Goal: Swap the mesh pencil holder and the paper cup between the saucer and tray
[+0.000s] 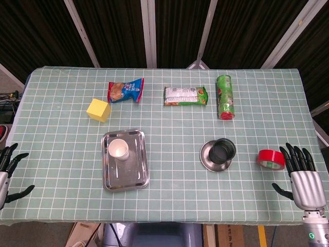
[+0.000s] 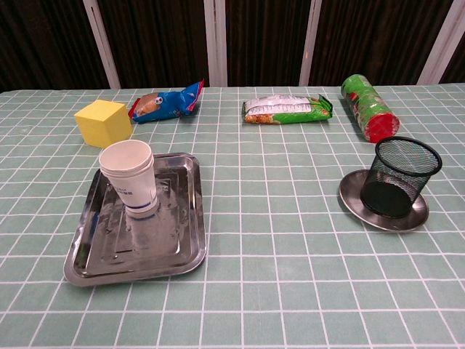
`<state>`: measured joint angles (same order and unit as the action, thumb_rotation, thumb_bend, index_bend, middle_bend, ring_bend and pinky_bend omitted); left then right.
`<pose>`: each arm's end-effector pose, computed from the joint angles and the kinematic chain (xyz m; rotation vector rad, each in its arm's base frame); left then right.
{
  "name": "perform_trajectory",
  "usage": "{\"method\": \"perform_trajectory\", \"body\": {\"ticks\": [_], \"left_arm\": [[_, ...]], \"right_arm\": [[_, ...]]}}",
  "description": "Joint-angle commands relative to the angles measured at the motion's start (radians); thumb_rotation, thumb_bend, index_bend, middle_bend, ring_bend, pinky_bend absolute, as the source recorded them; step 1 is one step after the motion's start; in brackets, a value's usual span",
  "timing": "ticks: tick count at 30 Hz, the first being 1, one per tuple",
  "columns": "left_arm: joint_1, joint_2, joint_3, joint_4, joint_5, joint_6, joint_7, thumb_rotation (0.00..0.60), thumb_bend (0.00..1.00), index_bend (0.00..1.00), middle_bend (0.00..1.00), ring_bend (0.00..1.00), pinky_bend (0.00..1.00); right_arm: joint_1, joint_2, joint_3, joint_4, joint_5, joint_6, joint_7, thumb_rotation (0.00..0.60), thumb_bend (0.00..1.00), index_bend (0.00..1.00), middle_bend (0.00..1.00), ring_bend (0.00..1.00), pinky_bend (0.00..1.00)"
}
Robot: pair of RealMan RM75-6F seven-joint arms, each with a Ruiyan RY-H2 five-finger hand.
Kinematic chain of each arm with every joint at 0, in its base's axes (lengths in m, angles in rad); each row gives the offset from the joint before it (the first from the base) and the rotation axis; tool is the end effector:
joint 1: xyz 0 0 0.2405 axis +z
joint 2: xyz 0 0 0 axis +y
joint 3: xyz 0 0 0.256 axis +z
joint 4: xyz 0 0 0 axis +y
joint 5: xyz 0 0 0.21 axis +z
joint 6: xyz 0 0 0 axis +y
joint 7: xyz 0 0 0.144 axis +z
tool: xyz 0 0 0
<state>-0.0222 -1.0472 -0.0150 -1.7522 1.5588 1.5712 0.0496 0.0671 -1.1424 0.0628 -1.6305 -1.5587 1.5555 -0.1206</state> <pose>-0.2893 0.1535 0.1732 -1.3650 -0.8949 -0.9362 -0.2958 -0.1772 0.1581 1.3989 -0.7691 0.9159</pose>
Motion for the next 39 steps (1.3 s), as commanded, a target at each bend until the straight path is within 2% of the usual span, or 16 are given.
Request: {"method": "perform_trajectory", "body": {"ticks": [1, 18, 22, 25, 32, 35, 39], "left_arm": [[-0.006, -0.003, -0.008, 0.002, -0.02, -0.013, 0.005, 0.6, 0.1, 0.21, 0.01, 0.0, 0.07], [-0.005, -0.005, -0.003, -0.011, -0.015, -0.017, 0.01, 0.6, 0.1, 0.21, 0.01, 0.0, 0.07], [0.002, -0.002, 0.005, -0.017, 0.012, 0.0, 0.013, 0.6, 0.1, 0.21, 0.01, 0.0, 0.07], [0.002, 0.0, 0.003, -0.019, 0.0, -0.005, 0.012, 0.6, 0.1, 0.21, 0.01, 0.0, 0.07], [0.001, -0.007, -0.005, -0.018, -0.01, -0.003, 0.024, 0.6, 0.1, 0.21, 0.01, 0.0, 0.07], [0.002, -0.011, -0.008, -0.015, -0.019, -0.004, 0.032, 0.6, 0.1, 0.21, 0.01, 0.0, 0.07], [0.0, -0.018, -0.014, -0.016, -0.036, -0.01, 0.052, 0.6, 0.1, 0.21, 0.01, 0.0, 0.07]], "right_arm": [[-0.001, -0.004, 0.004, -0.004, 0.013, -0.006, -0.012, 0.6, 0.0, 0.0, 0.02, 0.0, 0.0], [-0.009, 0.014, -0.014, -0.064, 0.015, -0.026, -0.004, 0.6, 0.0, 0.0, 0.02, 0.0, 0.0], [0.013, 0.023, -0.017, -0.085, 0.019, -0.074, 0.009, 0.6, 0.0, 0.0, 0.02, 0.0, 0.0], [0.065, 0.052, -0.003, -0.118, 0.046, -0.167, 0.009, 0.6, 0.0, 0.0, 0.02, 0.0, 0.0], [0.215, 0.093, 0.082, -0.21, 0.178, -0.379, -0.073, 0.6, 0.0, 0.0, 0.02, 0.0, 0.0], [0.313, 0.087, 0.129, -0.237, 0.32, -0.516, -0.15, 0.6, 0.0, 0.0, 0.01, 0.0, 0.0], [0.396, 0.065, 0.158, -0.248, 0.494, -0.584, -0.263, 0.6, 0.0, 0.0, 0.01, 0.0, 0.0]]}}
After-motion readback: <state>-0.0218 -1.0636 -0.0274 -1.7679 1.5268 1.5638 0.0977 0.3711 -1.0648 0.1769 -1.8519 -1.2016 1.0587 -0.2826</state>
